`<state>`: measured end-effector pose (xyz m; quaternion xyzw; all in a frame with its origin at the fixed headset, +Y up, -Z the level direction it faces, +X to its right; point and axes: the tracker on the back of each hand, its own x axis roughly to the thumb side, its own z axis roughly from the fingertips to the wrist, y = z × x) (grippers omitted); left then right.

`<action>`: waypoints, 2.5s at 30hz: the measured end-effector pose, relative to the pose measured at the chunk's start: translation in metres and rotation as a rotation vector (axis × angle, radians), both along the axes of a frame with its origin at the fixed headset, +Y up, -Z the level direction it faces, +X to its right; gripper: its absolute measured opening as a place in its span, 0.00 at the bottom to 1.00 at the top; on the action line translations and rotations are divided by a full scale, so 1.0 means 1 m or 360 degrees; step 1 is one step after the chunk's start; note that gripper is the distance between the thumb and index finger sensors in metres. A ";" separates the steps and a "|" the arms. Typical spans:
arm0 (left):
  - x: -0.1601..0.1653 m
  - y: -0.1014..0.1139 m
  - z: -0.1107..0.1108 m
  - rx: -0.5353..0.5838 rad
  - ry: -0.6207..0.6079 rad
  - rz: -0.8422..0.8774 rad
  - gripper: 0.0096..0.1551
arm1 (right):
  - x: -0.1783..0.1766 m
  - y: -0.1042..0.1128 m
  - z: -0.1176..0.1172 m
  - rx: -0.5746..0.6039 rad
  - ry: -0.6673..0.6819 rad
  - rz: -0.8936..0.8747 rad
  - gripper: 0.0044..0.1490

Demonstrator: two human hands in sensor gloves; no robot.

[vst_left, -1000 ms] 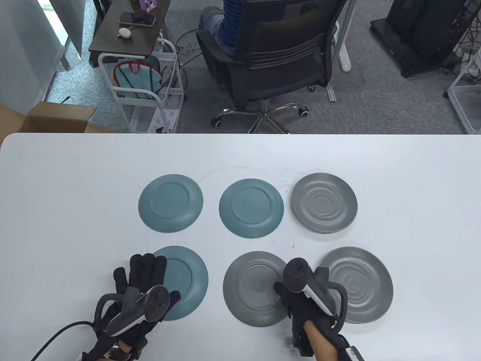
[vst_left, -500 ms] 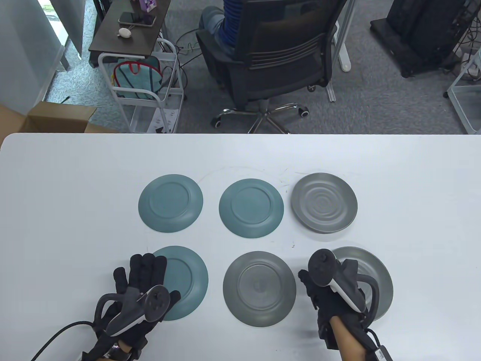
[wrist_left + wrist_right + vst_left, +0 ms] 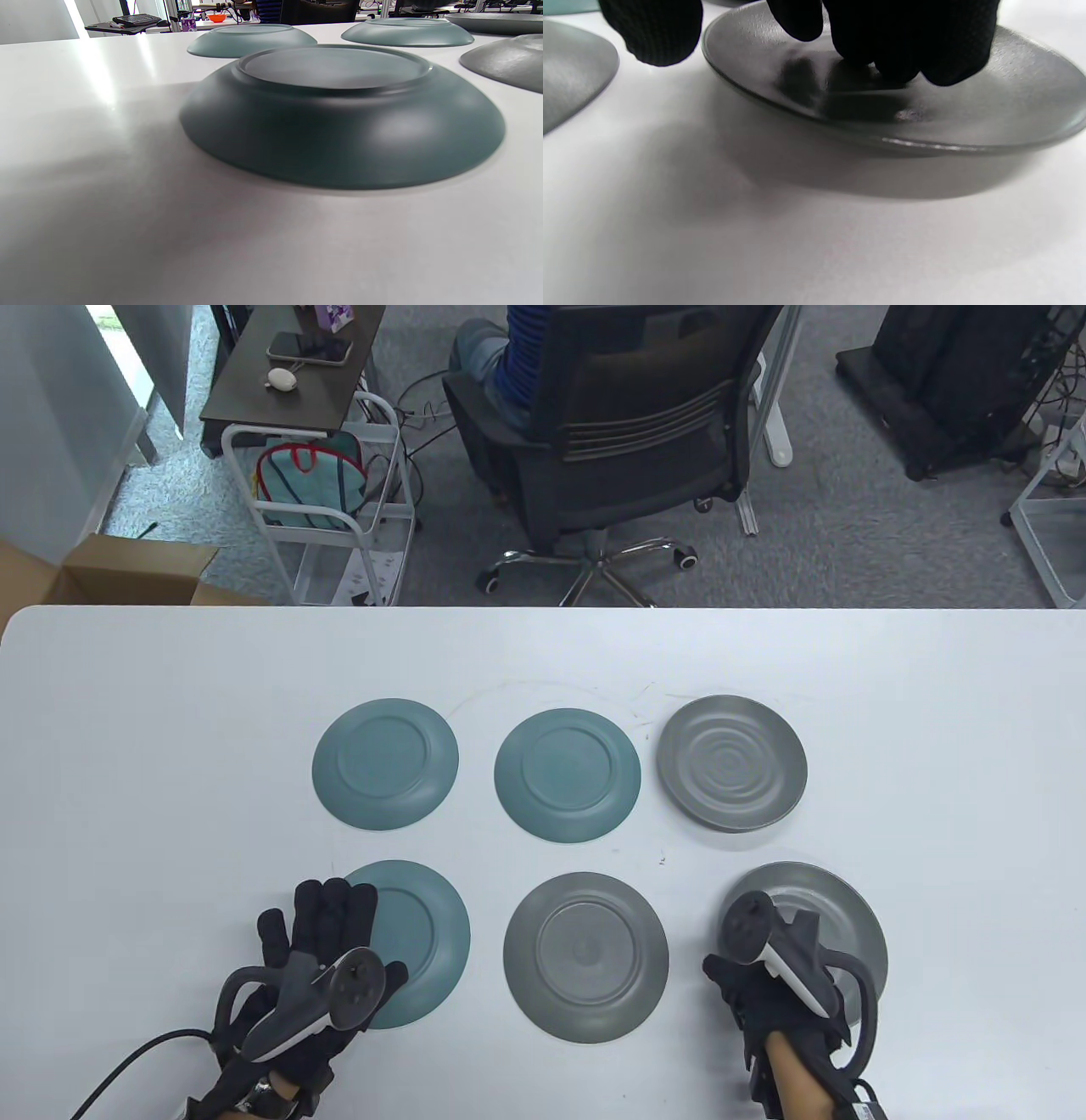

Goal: Flip plate to back facing up

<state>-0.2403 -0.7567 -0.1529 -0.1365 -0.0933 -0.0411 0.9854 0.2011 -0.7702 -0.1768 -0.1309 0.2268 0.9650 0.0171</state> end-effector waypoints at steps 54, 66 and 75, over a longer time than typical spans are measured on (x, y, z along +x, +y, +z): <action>0.001 -0.001 0.001 0.0018 -0.0012 0.0003 0.55 | -0.019 0.069 0.007 0.0431 0.0099 -0.0107 0.37; 0.001 -0.001 0.001 0.0029 -0.0018 0.0000 0.55 | 0.006 0.096 0.012 0.0580 -0.0041 -0.0490 0.36; 0.002 0.000 0.002 0.0057 -0.0025 -0.0016 0.55 | 0.031 0.104 0.016 0.0671 -0.0177 -0.0831 0.36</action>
